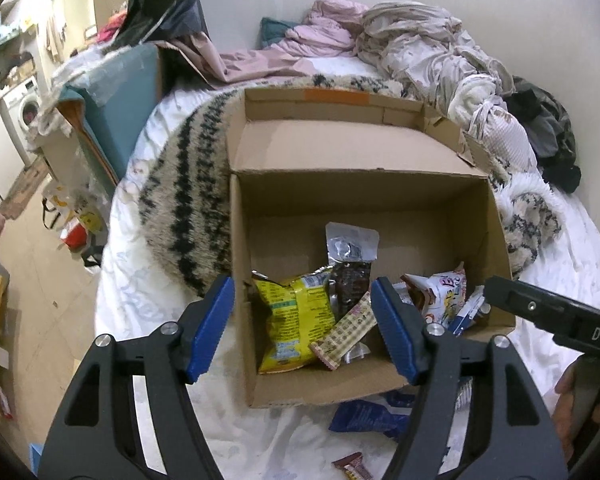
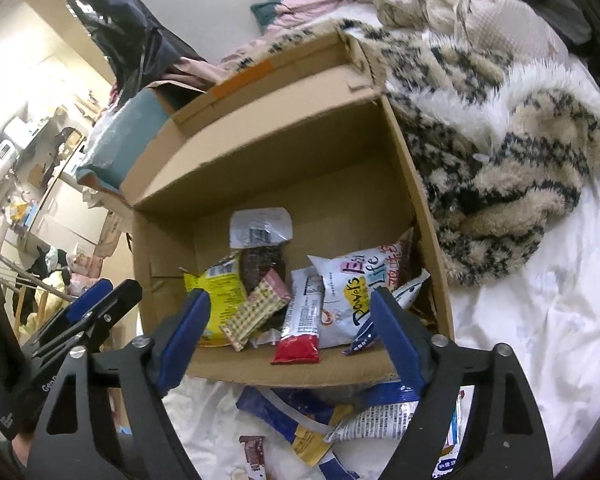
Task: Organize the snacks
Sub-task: 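Open both tools to drop the snacks into the box, then grasp the brown chocolate bar with the left tool while the right grasps the clear-wrapped jerky piece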
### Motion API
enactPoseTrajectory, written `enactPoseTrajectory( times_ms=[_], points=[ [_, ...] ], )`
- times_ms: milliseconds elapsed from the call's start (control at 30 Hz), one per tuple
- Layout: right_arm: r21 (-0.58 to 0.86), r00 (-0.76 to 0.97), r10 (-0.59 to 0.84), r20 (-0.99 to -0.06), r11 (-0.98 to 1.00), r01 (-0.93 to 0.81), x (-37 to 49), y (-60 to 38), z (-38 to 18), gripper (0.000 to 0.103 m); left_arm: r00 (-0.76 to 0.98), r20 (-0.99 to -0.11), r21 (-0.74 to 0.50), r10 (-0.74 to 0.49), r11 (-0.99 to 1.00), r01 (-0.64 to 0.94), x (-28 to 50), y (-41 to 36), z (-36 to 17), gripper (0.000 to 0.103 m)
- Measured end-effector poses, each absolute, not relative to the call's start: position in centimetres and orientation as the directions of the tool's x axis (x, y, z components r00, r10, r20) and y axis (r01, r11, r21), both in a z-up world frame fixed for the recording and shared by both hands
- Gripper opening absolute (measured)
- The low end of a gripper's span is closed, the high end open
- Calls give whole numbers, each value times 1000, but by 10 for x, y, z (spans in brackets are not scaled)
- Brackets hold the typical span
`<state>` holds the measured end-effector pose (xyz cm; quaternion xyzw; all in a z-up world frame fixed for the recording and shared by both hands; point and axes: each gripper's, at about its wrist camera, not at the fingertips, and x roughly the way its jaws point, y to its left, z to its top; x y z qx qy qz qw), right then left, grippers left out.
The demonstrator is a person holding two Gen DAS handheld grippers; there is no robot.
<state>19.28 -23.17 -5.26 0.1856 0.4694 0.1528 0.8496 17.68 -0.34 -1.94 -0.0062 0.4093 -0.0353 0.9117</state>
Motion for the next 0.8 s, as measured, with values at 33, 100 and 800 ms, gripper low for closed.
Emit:
enactPoseTrajectory(
  times_ms=[33,100,800],
  points=[
    [453,520,430,-738,887,-91,189,-232,-49,86,671,-739,-32,-61,998,56,174,-3,-17,81],
    [459,527,434,-731,884,-91,183,-233,-45,86,698,-714,-27,-46,999,38,164,2,-10,95],
    [470,524,428,-736,881,-60,111,-249,-34,86,604,-796,-72,-38,997,-33,88,25,-25,95]
  ],
)
